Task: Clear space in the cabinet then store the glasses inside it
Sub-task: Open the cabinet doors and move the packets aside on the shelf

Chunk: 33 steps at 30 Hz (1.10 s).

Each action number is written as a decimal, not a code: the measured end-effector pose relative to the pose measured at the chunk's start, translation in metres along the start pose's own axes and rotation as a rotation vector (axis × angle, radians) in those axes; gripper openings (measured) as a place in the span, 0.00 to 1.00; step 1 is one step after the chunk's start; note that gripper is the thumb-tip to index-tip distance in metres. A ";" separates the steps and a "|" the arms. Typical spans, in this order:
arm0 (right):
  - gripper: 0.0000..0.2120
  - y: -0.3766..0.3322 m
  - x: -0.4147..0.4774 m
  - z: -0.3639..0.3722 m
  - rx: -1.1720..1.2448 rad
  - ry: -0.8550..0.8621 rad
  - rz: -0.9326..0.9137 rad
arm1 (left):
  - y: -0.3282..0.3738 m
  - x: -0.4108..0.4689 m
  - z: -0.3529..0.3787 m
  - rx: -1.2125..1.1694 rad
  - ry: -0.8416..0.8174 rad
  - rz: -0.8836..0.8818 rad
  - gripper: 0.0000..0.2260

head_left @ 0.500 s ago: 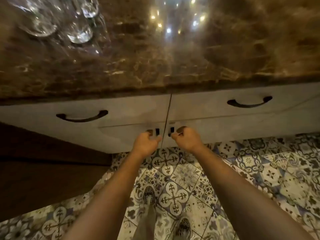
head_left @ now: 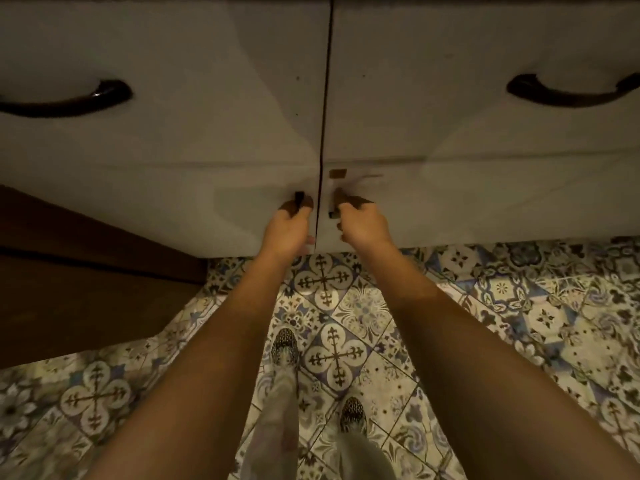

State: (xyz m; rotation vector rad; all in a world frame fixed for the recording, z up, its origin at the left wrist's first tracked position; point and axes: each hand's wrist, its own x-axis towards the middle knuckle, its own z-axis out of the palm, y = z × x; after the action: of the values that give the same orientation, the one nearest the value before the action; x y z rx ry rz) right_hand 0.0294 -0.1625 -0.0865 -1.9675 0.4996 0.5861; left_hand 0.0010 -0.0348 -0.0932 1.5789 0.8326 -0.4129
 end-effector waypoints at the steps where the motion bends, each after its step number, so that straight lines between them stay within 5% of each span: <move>1: 0.19 0.001 -0.006 0.001 -0.003 0.001 -0.005 | 0.001 -0.009 -0.001 0.033 -0.004 0.011 0.23; 11: 0.33 0.047 -0.092 -0.011 0.027 -0.026 -0.027 | -0.055 -0.102 0.002 0.097 0.092 0.051 0.52; 14: 0.32 0.070 -0.118 -0.022 0.068 -0.075 -0.010 | -0.079 -0.130 -0.004 -0.018 0.116 0.012 0.54; 18: 0.45 0.099 -0.141 -0.035 0.119 -0.136 0.032 | -0.108 -0.162 -0.014 0.014 0.106 0.025 0.57; 21: 0.42 0.118 -0.158 -0.049 0.259 -0.193 0.103 | -0.115 -0.177 -0.020 -0.039 0.168 -0.025 0.57; 24: 0.56 0.133 -0.169 -0.060 0.141 -0.236 0.030 | -0.115 -0.185 -0.027 0.122 0.223 -0.064 0.54; 29: 0.57 0.142 -0.179 -0.054 0.034 0.033 0.070 | -0.127 -0.193 -0.039 0.397 0.295 -0.030 0.49; 33: 0.45 0.166 -0.187 -0.058 -0.074 0.202 0.061 | -0.147 -0.200 -0.055 0.489 0.375 -0.006 0.49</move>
State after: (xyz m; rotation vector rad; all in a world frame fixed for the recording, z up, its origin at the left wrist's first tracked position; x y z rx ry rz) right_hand -0.2038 -0.2678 -0.0685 -2.1001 0.6730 0.4510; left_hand -0.2494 -0.0374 -0.0497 2.1506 1.0749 -0.3436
